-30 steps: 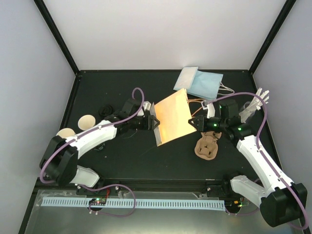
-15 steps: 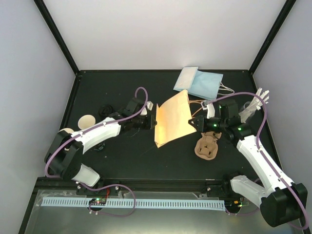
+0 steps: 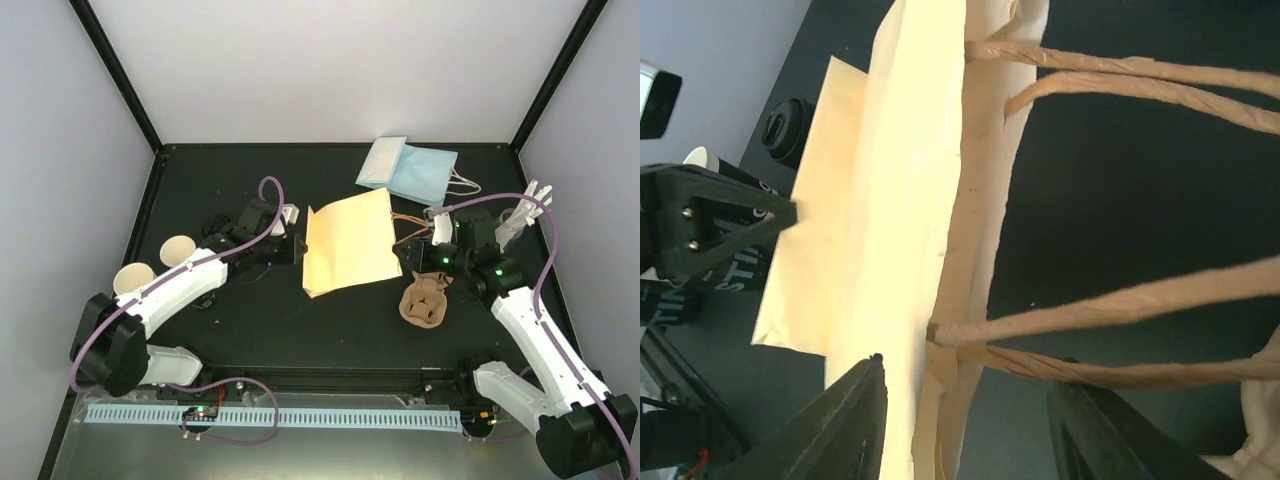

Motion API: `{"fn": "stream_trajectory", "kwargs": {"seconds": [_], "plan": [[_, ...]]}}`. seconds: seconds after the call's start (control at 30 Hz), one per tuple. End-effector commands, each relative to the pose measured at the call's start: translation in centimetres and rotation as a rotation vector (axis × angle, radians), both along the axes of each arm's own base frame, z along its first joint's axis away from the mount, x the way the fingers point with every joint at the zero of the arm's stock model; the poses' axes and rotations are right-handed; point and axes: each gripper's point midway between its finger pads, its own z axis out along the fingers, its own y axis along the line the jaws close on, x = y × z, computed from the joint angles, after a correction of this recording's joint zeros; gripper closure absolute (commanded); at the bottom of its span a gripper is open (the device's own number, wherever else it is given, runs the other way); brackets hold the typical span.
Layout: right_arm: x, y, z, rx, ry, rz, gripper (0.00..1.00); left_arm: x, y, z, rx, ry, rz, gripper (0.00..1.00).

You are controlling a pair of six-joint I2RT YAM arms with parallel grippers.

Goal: Pack the takeout coffee

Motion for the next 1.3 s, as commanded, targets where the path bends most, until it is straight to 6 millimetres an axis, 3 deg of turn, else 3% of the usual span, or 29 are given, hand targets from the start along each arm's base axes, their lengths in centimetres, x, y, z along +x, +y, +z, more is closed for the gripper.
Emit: {"fn": "stream_trajectory", "kwargs": {"seconds": [0.0, 0.1, 0.5, 0.8, 1.27], "plan": [[-0.1, -0.2, 1.4, 0.002, -0.042, -0.015, 0.51, -0.7, 0.8, 0.7, 0.037, -0.04, -0.043, 0.98], [-0.7, 0.7, 2.1, 0.051, -0.044, 0.042, 0.49, -0.9, 1.4, 1.8, 0.049, -0.082, -0.044, 0.98], [-2.9, 3.0, 4.7, 0.202, -0.027, 0.191, 0.49, -0.5, 2.7, 1.8, 0.119, -0.136, -0.02, 0.98], [-3.6, 2.9, 6.9, 0.201, -0.048, 0.199, 0.49, 0.2, 3.4, 1.3, 0.177, -0.147, 0.002, 0.98], [-3.2, 3.0, 8.7, 0.207, -0.084, 0.204, 0.51, 0.2, 3.4, 0.9, 0.188, -0.148, -0.007, 0.98]]}}
